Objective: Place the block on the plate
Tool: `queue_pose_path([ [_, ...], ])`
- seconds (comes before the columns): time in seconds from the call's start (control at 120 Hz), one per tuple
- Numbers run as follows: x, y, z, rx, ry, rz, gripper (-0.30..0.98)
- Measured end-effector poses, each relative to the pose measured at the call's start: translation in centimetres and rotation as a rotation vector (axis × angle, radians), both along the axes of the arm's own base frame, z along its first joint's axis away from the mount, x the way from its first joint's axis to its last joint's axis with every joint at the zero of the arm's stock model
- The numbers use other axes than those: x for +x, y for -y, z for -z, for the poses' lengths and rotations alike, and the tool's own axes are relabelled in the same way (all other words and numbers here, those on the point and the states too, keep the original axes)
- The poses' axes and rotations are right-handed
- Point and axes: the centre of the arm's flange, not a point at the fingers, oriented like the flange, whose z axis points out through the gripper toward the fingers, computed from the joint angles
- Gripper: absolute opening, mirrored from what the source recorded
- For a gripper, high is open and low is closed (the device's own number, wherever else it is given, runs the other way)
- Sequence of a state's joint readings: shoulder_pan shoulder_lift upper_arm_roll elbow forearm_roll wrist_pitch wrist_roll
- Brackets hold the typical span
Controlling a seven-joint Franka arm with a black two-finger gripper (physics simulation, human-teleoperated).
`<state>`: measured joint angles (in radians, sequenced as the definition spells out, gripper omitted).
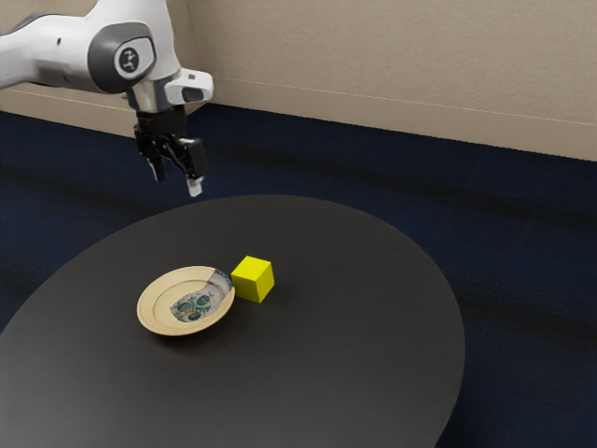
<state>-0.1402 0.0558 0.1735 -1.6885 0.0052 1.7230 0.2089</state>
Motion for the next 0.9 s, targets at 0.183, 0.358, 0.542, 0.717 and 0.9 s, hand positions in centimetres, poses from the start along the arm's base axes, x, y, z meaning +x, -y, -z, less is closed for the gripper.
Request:
queue_pose_path([
  [0.183, 1.2, 0.1, 2.3, 0.006, -0.028, -0.002, 0.69],
  [0.358, 5.0, 3.4, 7.7, -0.007, -0.06, 0.019, 0.69],
  [0.542, 8.2, 6.7, 12.4, -0.007, -0.061, 0.007, 0.69],
  [0.717, 9.8, 6.3, 16.4, -0.011, -0.035, -0.073, 0.69],
  [0.9, 11.1, 3.3, 21.1, -0.011, -0.016, -0.189, 0.69],
])
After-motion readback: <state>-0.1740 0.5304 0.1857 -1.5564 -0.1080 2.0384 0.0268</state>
